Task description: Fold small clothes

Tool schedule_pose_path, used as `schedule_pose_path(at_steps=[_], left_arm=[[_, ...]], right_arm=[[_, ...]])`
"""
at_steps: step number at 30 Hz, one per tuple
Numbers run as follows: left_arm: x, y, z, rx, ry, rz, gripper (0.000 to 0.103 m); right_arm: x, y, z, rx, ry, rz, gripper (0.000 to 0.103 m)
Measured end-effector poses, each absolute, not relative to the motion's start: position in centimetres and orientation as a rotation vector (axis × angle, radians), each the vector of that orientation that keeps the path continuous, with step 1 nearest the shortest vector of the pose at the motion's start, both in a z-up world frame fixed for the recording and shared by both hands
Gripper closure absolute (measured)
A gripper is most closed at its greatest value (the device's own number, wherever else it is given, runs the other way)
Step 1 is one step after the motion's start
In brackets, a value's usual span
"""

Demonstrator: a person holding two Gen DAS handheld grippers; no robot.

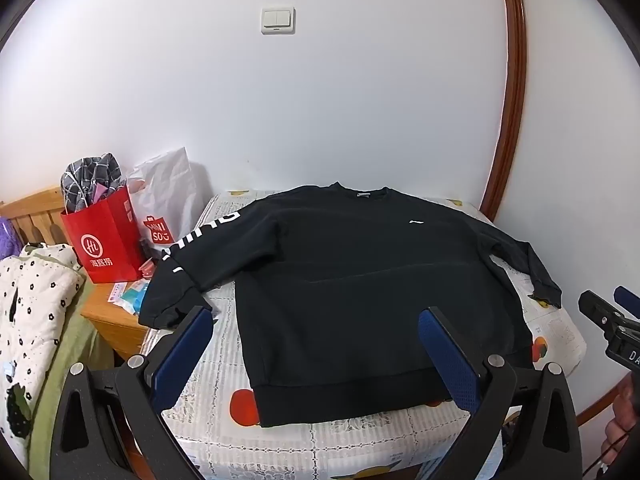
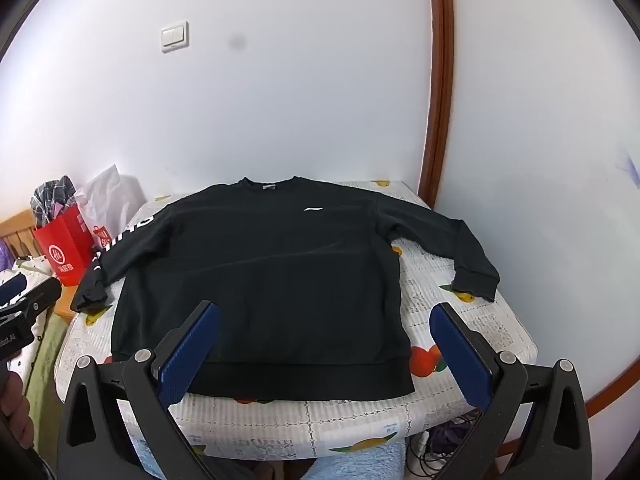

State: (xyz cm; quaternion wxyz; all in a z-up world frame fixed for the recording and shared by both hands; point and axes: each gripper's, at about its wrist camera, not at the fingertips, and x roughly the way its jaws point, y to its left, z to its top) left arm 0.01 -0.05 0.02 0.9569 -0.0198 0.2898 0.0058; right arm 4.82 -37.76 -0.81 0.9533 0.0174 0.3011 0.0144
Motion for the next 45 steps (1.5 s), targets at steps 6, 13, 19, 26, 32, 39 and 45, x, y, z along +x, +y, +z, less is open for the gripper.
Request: schedule_pose_path(at_steps=[6, 13, 19, 26, 32, 39, 45], left_arm=[[-0.4, -0.5, 0.1, -0.051, 0.599, 0.000, 0.000], [-0.4, -0.2, 0.6, -0.027, 0.587, 0.008, 0.000], [-0.6, 0.1, 0.7, -0.015, 0.584, 0.026, 0.000], [-0.6, 0.5, 0.5, -0.026, 0.588, 0.030, 0.000], [-0.8, 0.4, 0.4, -0.024, 0.585, 0.031, 0.000], [-0.8, 0.5, 0.3, -0.020, 0.586, 0.032, 0.000], [-0.9, 0.7, 0.1, -0.025, 0.588, 0.036, 0.000]], right_arm=[[4.4, -37.8, -0.8, 0.025, 0.612, 0.019, 0.000], [4.7, -37.6, -0.7, 0.032, 0.631, 0.023, 0.000], [4.7, -37.8, -0.9, 0.031, 0.645, 0.027, 0.000], [4.7, -37.9, -0.8, 0.035, 0.649, 0.021, 0.000], [4.6, -37.8, -0.9, 0.033, 0.646, 0.018, 0.000], [4.5, -37.7, -1.0, 0.026, 0.642, 0.019, 0.000], [4.5, -37.5, -1.0, 0.023, 0.642, 0.021, 0.000]])
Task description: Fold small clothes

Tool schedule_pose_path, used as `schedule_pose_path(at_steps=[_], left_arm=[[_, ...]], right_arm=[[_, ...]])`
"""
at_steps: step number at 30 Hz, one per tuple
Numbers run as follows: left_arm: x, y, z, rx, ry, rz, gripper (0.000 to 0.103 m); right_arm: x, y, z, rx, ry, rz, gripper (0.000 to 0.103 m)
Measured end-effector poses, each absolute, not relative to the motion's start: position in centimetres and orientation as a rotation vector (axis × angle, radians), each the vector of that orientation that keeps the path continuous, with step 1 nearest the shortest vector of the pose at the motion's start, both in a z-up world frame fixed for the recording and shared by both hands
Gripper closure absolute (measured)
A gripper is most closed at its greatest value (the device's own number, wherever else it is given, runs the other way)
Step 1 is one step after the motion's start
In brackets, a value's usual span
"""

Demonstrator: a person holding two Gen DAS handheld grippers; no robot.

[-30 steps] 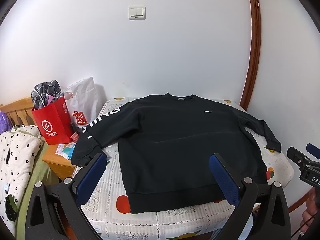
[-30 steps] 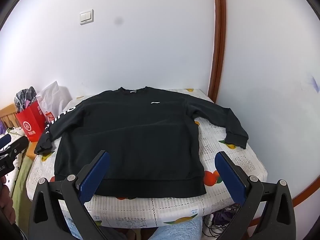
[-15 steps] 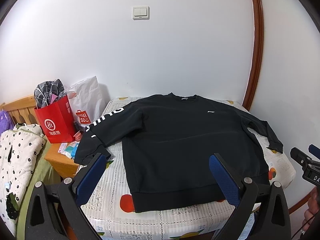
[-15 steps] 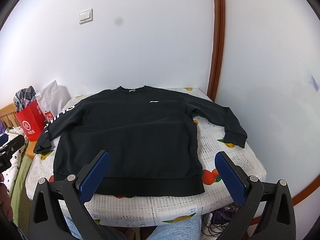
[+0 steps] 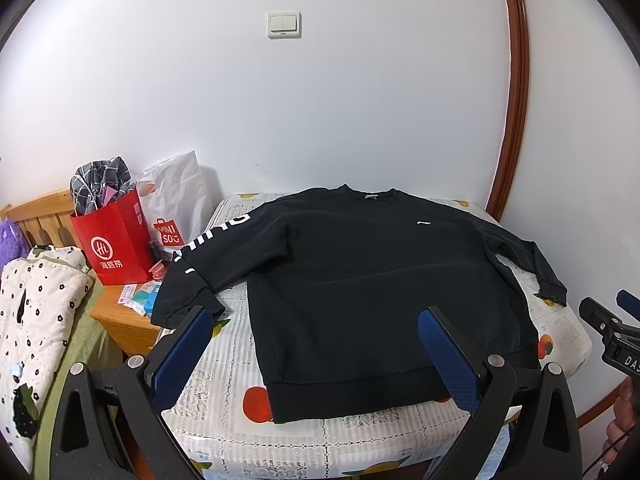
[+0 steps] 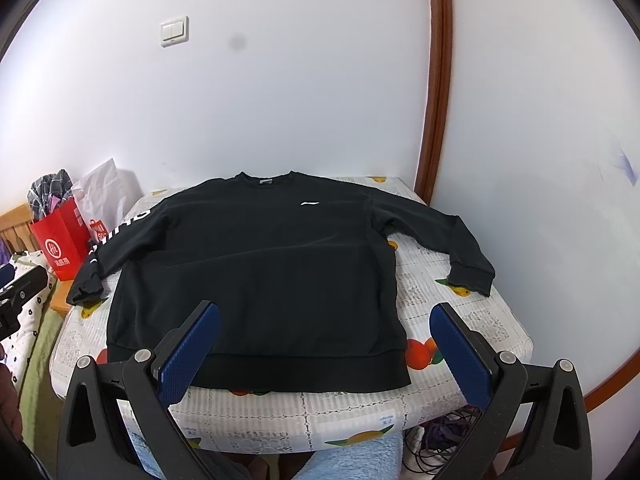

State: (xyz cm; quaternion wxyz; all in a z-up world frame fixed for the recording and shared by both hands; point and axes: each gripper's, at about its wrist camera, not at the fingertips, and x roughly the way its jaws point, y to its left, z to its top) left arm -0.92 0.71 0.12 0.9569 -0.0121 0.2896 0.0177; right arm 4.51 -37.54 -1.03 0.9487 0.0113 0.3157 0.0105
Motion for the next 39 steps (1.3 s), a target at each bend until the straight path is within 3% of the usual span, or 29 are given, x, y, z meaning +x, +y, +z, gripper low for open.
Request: schedule_pose_path(at_steps=[39], left_arm=[[-1.0, -0.2, 0.4, -0.030, 0.592, 0.026, 0.000]], right_arm=[[3.8, -37.4, -0.8, 0.018, 0.629, 0.027, 0.000]])
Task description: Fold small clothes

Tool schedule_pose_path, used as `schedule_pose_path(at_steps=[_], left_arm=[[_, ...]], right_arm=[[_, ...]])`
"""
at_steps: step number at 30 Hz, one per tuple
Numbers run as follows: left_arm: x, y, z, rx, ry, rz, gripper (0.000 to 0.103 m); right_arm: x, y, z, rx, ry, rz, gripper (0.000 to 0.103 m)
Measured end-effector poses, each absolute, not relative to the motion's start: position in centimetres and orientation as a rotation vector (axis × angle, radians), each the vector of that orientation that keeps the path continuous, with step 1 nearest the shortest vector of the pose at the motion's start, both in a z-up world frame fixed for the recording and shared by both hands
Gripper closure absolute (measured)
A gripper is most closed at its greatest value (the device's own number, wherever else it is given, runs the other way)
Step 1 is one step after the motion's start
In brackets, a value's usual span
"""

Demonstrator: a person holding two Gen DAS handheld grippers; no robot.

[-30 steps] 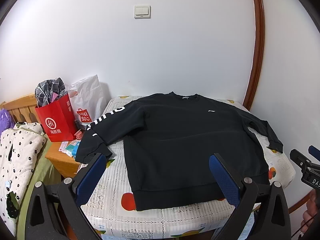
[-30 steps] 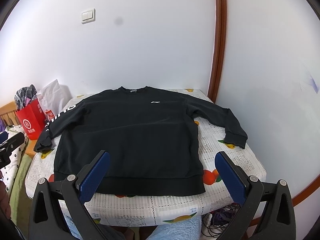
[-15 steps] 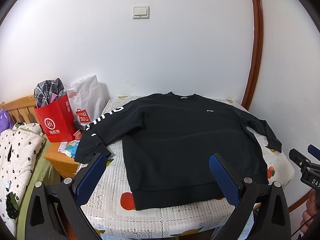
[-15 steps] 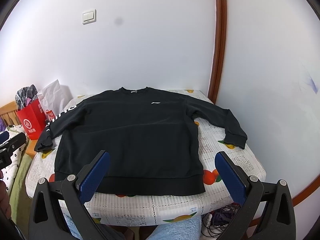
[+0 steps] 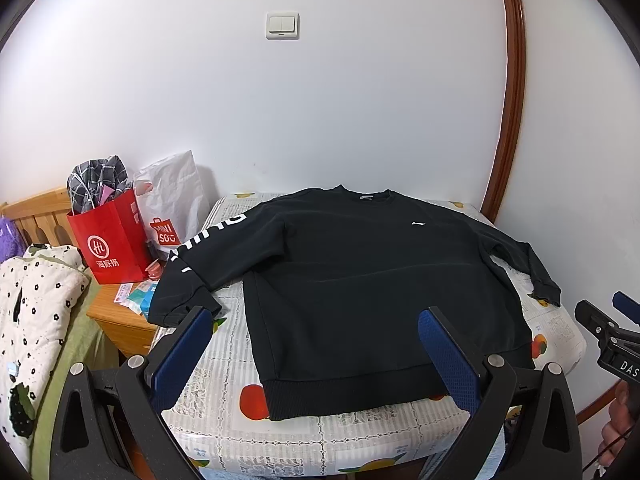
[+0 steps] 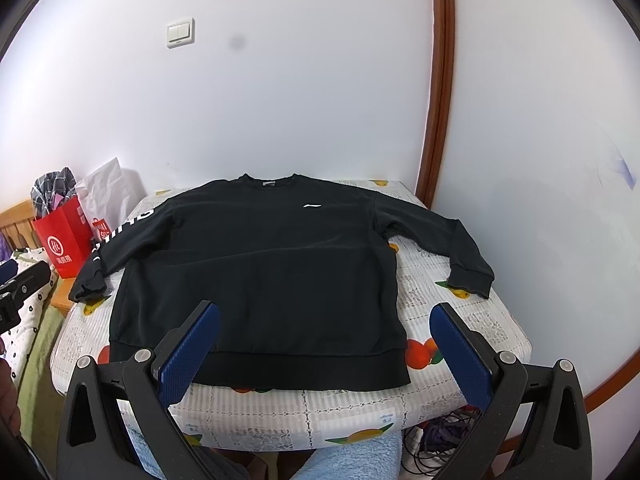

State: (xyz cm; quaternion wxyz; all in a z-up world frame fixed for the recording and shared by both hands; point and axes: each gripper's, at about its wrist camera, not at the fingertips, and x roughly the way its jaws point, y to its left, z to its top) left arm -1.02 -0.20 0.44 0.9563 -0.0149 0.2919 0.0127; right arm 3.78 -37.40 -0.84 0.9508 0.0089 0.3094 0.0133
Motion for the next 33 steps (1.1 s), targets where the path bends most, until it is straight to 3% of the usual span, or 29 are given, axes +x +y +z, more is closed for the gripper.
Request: schedule_pose_path(at_steps=[19, 33], left_arm=[[1.1, 0.5, -0.4, -0.060, 0.612, 0.006, 0.000], [8.8, 8.2, -7.9, -0.150, 0.803, 0.103, 0.001]], right_arm=[[5.0, -37.0, -1.8, 0.025, 0.636, 0.039, 0.000], [12.5, -35.0, -8.3, 0.017, 0.779, 0.061, 0.000]])
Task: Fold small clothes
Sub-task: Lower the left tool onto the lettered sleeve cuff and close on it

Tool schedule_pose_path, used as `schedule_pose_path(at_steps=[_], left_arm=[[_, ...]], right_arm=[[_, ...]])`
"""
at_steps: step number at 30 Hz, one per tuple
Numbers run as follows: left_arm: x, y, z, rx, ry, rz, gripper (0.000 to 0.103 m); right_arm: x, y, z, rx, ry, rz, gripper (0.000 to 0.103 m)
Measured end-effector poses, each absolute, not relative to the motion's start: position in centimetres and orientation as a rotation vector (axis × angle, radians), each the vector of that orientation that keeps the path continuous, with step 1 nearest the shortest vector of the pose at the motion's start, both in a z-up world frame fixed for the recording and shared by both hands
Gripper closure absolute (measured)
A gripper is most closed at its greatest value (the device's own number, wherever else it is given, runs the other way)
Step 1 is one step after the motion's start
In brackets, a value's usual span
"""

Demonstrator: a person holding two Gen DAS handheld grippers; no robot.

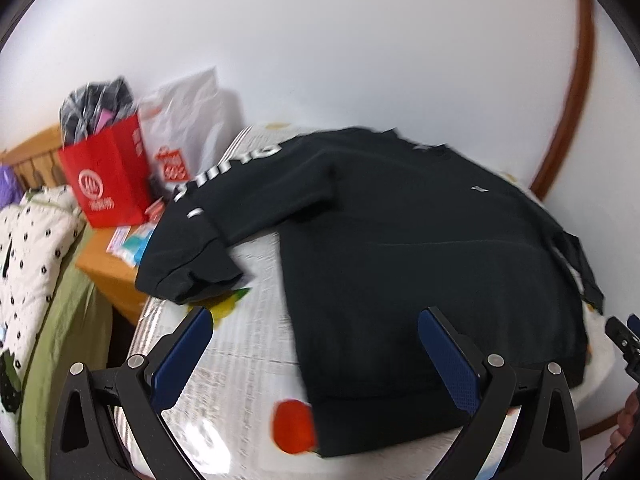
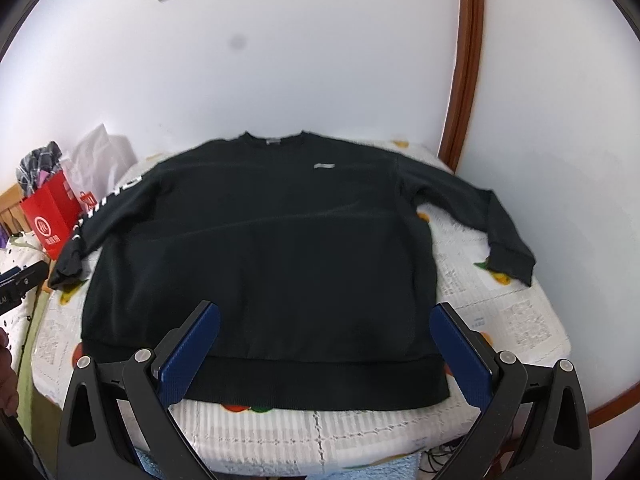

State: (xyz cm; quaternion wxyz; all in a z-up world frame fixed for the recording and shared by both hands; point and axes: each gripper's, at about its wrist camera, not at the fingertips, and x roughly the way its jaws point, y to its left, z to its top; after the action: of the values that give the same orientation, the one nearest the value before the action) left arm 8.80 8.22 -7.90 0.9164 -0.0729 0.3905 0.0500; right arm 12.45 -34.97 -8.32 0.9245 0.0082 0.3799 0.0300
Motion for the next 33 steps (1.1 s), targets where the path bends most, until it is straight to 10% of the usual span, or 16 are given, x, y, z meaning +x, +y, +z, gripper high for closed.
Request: schedule_pose_path(at_steps=[23, 26, 30, 33], left_arm=[[18.2, 15.3, -17.3, 0.029, 0.986, 0.317, 0.013], [18.4, 15.5, -17.3, 0.025, 0.974, 0.342, 0.027], [18.6, 15.8, -17.0, 0.039, 0.973, 0.387, 0.081], [18.8, 16.4, -16.2, -0.009, 0.972, 0.390, 0.089]], right_arm=[[21.8, -28.0, -15.2, -0.002, 0.921, 0.178, 0.000], [22.5, -27.8, -15.8, -0.004, 0.935, 0.177, 0.000], [23.2, -27.9, -16.3, -0.002, 0.952, 0.185, 0.000], [23.4, -28.3, -16.2, -0.010, 0.949, 0.192, 0.000]])
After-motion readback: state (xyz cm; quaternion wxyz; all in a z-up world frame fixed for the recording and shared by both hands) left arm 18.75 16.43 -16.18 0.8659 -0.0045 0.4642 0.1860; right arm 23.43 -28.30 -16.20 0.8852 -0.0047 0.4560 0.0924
